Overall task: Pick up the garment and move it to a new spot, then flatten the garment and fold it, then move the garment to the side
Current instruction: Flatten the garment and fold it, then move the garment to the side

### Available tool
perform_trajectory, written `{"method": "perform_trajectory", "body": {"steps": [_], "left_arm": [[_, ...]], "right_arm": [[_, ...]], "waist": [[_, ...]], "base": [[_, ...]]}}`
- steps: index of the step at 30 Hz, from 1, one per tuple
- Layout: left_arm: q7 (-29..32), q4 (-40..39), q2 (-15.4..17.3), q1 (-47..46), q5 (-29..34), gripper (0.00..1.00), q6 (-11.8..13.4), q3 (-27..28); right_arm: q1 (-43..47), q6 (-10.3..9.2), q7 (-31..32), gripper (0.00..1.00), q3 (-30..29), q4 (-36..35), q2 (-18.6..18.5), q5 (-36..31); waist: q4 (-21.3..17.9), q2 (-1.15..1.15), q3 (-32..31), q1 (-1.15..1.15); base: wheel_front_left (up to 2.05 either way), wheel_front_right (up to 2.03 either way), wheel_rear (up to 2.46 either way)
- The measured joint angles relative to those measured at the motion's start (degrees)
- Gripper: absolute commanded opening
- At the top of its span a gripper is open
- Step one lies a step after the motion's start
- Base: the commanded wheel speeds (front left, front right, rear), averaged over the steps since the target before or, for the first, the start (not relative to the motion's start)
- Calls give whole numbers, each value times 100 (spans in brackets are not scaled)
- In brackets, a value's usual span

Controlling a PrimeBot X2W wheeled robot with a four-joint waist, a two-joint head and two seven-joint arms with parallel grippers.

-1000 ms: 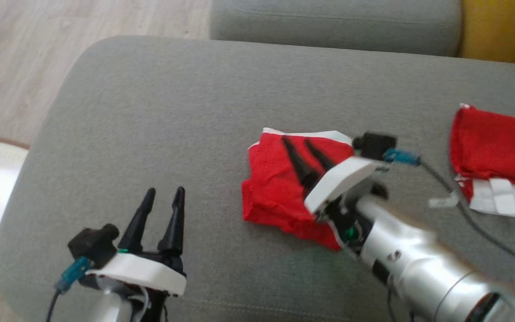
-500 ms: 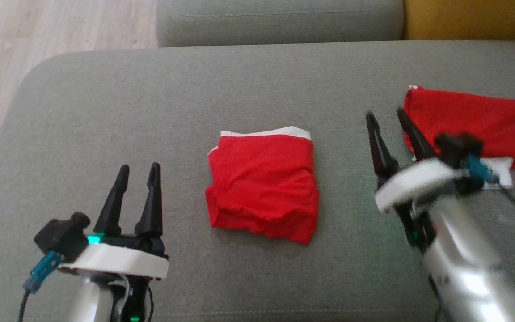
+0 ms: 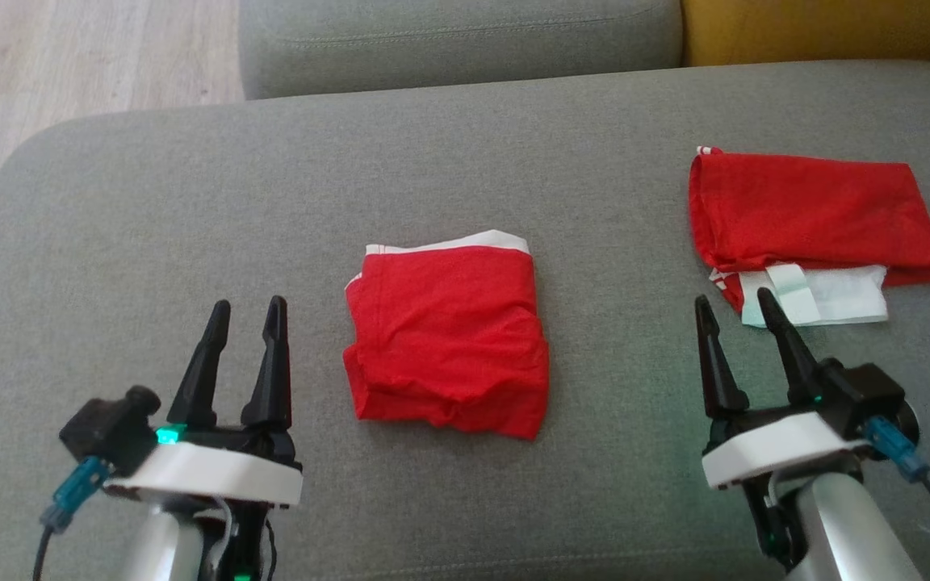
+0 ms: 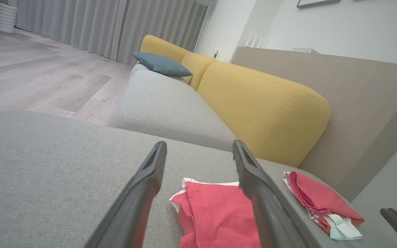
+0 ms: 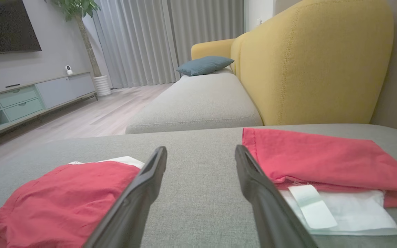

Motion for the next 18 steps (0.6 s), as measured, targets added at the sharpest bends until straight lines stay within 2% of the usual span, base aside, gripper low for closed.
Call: {"method": "perform_trajectory", "body": {"steps": [12, 18], "left_arm": [[0, 65, 0, 96, 10, 100, 0, -26], [0, 112, 1, 69, 8, 100, 0, -96]], "right_arm": [[131, 0, 2, 100, 26, -101, 18, 58], [129, 0, 246, 100, 471, -101, 20, 352]], "waist": [[28, 0, 71, 0], [169, 0, 220, 0]], "base": [[0, 0, 0], [0, 0, 0]]}}
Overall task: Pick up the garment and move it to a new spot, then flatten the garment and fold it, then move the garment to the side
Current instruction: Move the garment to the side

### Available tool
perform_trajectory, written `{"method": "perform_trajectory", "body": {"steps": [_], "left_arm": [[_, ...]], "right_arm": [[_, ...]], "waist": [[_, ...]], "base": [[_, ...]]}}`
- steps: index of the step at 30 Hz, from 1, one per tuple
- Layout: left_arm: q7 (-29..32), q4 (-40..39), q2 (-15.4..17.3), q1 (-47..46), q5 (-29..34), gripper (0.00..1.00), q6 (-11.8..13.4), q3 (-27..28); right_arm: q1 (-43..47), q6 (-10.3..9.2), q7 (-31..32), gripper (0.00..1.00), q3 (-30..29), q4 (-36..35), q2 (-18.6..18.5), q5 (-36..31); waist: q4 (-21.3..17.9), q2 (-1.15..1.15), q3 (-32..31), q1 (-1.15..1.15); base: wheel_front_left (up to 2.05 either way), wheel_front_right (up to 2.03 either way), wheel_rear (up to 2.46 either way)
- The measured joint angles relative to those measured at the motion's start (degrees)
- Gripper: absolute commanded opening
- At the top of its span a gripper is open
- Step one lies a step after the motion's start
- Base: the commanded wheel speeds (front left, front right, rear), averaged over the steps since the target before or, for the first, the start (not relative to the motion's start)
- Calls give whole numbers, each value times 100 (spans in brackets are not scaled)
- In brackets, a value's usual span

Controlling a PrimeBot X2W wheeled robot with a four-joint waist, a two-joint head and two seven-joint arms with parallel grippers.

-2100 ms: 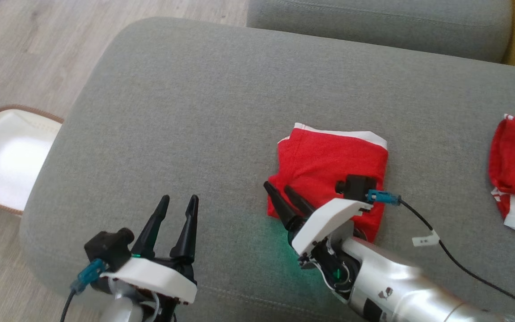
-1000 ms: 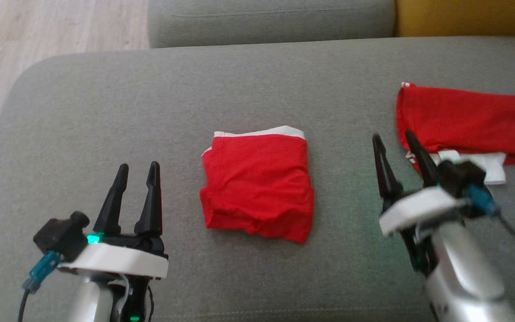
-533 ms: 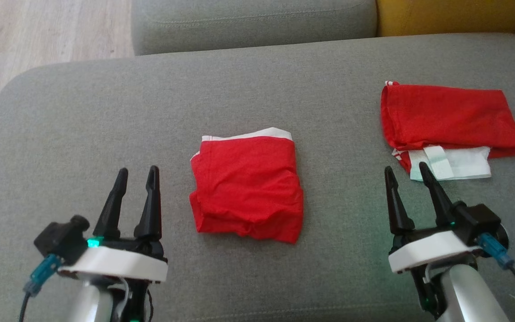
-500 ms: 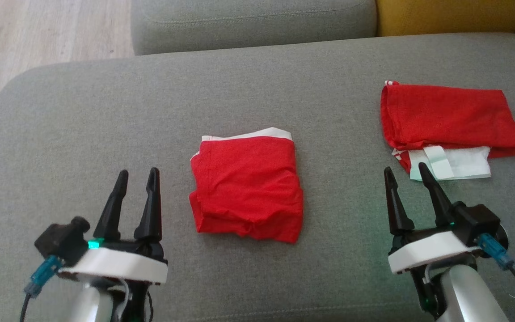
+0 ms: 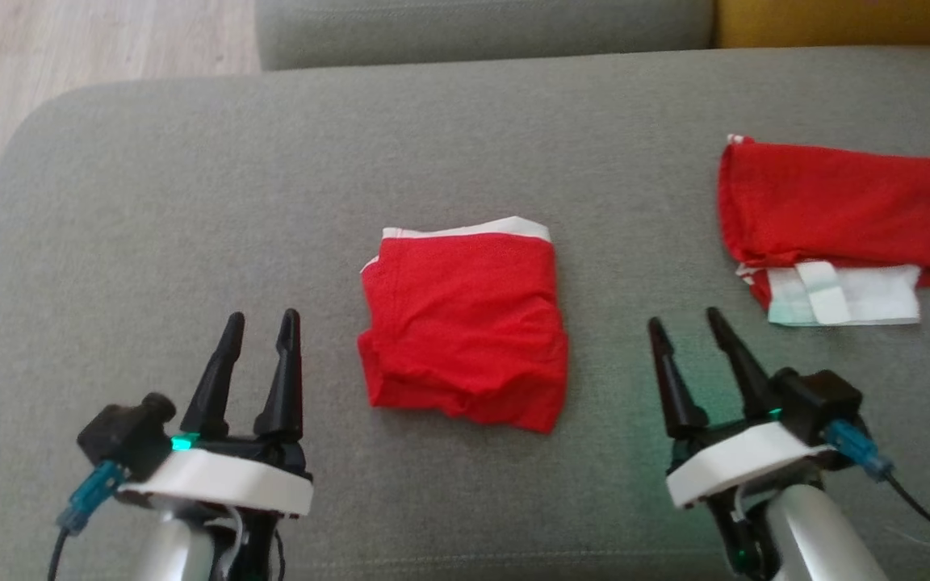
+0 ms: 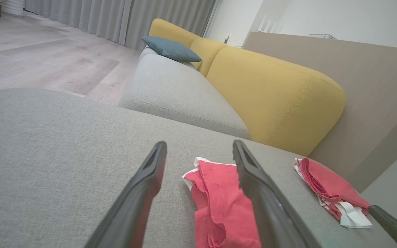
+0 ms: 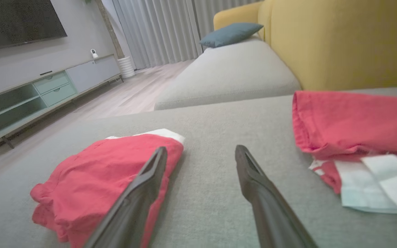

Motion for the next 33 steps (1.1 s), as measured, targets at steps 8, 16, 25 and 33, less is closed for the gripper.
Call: {"method": "perform_trajectory", "body": {"steps": [8, 16, 25, 33], "left_arm": [[0, 63, -1, -273, -15, 100, 0, -162], [0, 196, -4, -455, -105, 100, 0, -356], [0, 218, -7, -591, -158, 100, 0, -472], [0, 229, -8, -591, -158, 100, 0, -385]], "right_arm": [[-296, 0, 609, 100, 568, 328, 1, 792], [-820, -1, 823, 100, 732, 1227, -1, 1556], [-1506, 0, 891, 100, 855, 2028, -24, 1351], [-1865, 0, 811, 0, 826, 2507, -24, 714]], "waist": [[347, 0, 297, 0], [808, 0, 590, 0], [1191, 0, 832, 0], [1138, 0, 809, 0]], "base": [[0, 0, 0], [0, 0, 0], [0, 0, 0], [0, 0, 0]]}}
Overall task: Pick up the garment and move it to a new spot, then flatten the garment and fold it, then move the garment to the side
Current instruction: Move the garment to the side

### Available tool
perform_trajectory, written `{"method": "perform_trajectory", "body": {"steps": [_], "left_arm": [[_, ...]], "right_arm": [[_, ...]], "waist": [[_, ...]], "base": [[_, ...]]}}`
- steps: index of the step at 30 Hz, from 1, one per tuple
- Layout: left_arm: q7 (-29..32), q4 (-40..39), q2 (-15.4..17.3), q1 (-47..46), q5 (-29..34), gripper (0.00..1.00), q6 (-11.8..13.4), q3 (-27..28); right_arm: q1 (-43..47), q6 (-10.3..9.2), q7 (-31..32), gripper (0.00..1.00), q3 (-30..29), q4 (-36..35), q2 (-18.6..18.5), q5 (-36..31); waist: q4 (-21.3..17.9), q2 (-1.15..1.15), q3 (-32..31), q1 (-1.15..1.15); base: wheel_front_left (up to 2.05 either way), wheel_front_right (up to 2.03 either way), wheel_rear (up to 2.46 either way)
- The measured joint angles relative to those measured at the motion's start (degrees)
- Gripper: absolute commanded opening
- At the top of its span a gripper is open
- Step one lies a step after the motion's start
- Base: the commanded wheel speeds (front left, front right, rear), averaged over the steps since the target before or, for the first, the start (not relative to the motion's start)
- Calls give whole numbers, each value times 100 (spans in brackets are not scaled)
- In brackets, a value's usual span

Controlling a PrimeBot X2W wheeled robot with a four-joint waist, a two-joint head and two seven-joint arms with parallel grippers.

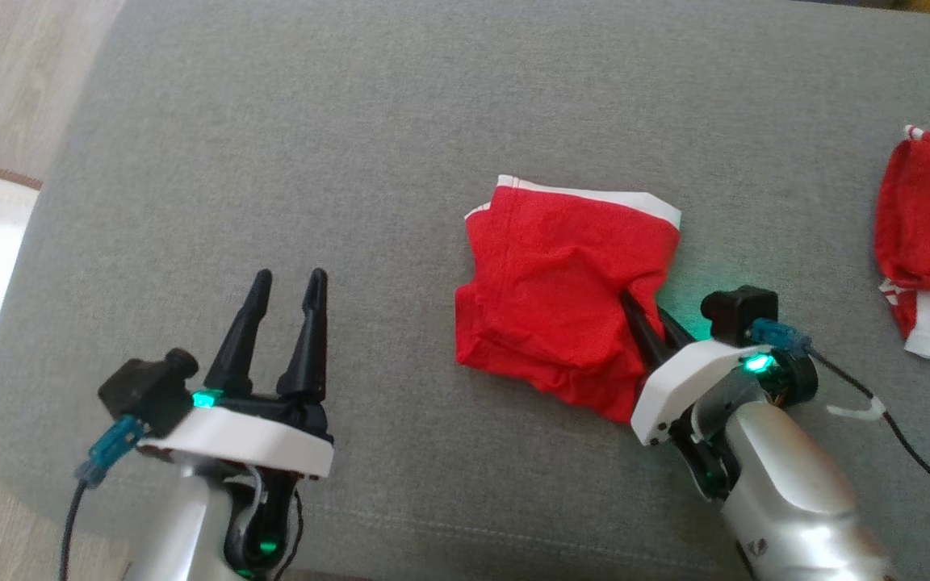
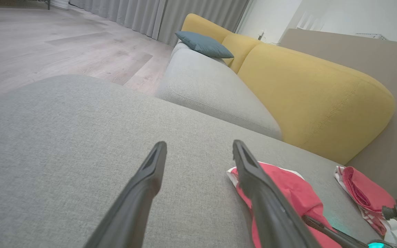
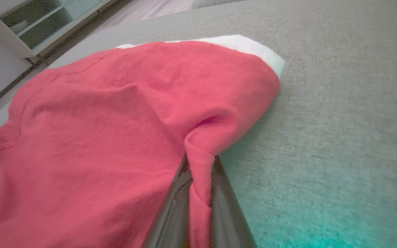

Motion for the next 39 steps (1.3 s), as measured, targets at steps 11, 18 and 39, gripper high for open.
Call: {"method": "perform_trajectory", "body": {"steps": [11, 18, 39], "left_arm": [[0, -35, 1, 8, 60, 100, 0, 107], [0, -104, 0, 8, 111, 100, 0, 134], [-1, -231, 1, -486, -3, 100, 0, 83]], "right_arm": [[-159, 0, -59, 0, -277, -108, -222, -1782], [-527, 0, 412, 0, 285, -842, -1348, -1922], [-1163, 0, 2855, 0, 1339, -1967, -4801, -595]], "waist": [[-570, 0, -164, 0], [-985, 0, -121, 0], [-930, 0, 744, 0]], "base": [[0, 0, 0], [0, 0, 0], [0, 0, 0]]}}
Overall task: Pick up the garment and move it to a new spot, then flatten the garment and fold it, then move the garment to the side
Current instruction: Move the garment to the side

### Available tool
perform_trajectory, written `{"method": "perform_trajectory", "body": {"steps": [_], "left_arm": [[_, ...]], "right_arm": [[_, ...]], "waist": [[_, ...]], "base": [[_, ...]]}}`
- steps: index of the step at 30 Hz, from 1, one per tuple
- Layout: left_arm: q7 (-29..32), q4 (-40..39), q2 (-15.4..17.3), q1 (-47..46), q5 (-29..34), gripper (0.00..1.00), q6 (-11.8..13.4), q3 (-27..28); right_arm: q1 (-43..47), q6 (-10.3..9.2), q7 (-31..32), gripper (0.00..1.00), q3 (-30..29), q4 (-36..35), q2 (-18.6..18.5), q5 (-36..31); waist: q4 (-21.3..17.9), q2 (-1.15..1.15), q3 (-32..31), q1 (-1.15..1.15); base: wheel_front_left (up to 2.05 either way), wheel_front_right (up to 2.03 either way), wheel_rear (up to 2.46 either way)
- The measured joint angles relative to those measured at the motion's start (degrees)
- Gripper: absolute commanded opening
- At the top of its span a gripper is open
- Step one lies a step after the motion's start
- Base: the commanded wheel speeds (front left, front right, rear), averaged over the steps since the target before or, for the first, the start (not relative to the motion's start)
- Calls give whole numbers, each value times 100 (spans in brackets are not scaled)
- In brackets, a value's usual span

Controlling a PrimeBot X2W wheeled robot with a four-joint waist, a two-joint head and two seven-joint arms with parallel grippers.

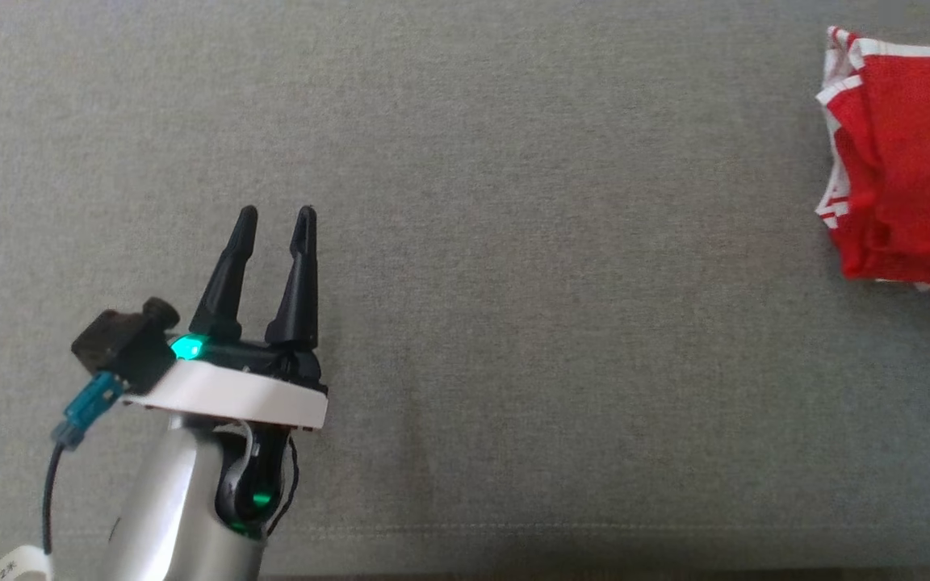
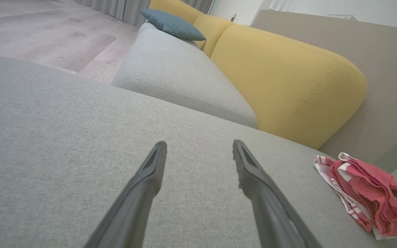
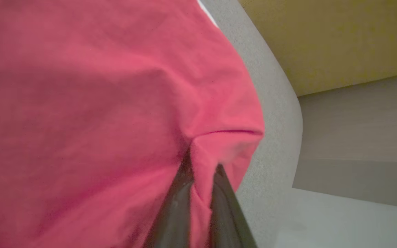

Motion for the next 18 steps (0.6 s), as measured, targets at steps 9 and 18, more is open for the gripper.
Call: {"method": "perform_trajectory", "body": {"steps": [9, 18], "left_arm": [[0, 2, -1, -202, -47, 100, 0, -11], [0, 7, -2, -208, -53, 100, 0, -43]], "right_arm": [[5, 1, 285, 0, -569, -366, -141, -567], [405, 1, 355, 0, -1230, -361, 186, -795]], "waist": [[160, 0, 170, 0], [177, 0, 194, 0]], "base": [[0, 0, 0], [0, 0, 0]]}}
